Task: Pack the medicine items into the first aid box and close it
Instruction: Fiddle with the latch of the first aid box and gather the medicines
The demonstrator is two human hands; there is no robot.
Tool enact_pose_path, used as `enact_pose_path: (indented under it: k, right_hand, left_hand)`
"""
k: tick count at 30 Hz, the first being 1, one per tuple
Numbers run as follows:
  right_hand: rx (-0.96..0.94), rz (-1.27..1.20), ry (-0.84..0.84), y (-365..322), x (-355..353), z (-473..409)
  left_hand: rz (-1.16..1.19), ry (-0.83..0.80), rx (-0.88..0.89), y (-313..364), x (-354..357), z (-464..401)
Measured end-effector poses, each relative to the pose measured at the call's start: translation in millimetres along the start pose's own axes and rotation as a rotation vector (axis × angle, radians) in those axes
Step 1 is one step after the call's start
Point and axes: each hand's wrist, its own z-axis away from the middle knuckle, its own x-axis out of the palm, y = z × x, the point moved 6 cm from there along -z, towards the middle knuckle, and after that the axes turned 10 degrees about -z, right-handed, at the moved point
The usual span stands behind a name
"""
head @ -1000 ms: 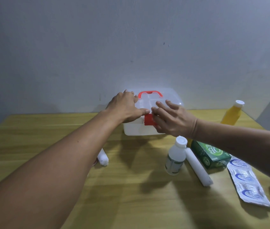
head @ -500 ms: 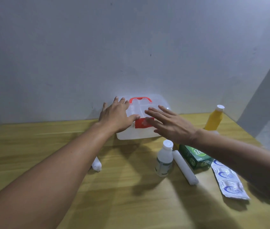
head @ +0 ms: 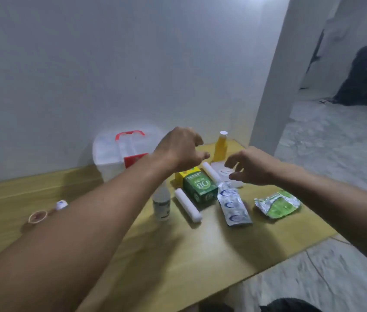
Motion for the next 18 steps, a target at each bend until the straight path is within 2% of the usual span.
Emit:
enact_pose_path:
  k: [6,11,14,18]
  right_hand:
    - [0.304,0.018,-0.107,82,9,62]
    - [0.339,-0.051,-0.219,115,35,83]
    - [0.352,-0.008,-0.209,126,37,87]
    - [0.396,-0.011,-0.168,133,26,98]
  left_hand:
    - [-0.009,-0.242,0.146,80,83,4]
    - [-0.442,-0.430,0.457,108,141,6]
    - [-0.614,-0.436,0.538,113,154,7]
    - [-0.720,-0.368,0.546,117,154,-2]
